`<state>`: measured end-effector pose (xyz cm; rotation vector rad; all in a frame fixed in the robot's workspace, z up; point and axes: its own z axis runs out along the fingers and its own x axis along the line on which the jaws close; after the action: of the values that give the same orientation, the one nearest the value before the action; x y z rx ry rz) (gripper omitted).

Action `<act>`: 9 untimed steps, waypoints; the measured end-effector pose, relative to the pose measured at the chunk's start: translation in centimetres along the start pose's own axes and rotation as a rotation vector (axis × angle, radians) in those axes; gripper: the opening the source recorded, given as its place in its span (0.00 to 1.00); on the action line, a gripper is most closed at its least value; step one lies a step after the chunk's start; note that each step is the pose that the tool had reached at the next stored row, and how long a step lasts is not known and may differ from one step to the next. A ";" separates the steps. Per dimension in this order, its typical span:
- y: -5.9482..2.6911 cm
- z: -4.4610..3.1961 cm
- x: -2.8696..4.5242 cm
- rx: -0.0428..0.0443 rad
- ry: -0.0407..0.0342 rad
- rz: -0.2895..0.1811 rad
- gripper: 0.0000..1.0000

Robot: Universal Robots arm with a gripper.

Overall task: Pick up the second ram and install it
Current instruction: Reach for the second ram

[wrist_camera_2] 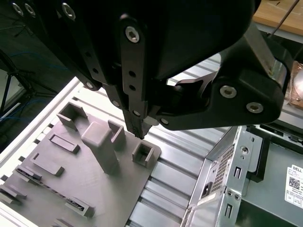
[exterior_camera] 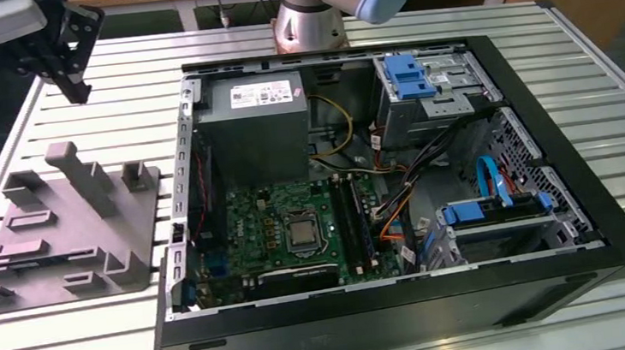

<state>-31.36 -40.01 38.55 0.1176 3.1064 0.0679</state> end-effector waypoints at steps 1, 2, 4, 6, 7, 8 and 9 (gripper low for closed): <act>-0.01 0.01 0.13 0.0000 0.0001 0.000 0.11; -0.02 0.01 0.24 0.0001 0.0002 0.000 0.11; -0.04 0.03 0.48 0.0001 0.0001 0.000 0.11; -0.06 0.06 0.71 0.0001 0.0001 0.000 0.11; -0.07 0.07 0.83 0.0001 0.0001 0.000 0.11; -0.08 0.08 0.94 0.0001 0.0001 0.000 0.11; -0.08 0.09 1.06 0.0000 0.0000 0.000 0.11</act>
<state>-32.42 -40.00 38.42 0.1176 3.1065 0.0679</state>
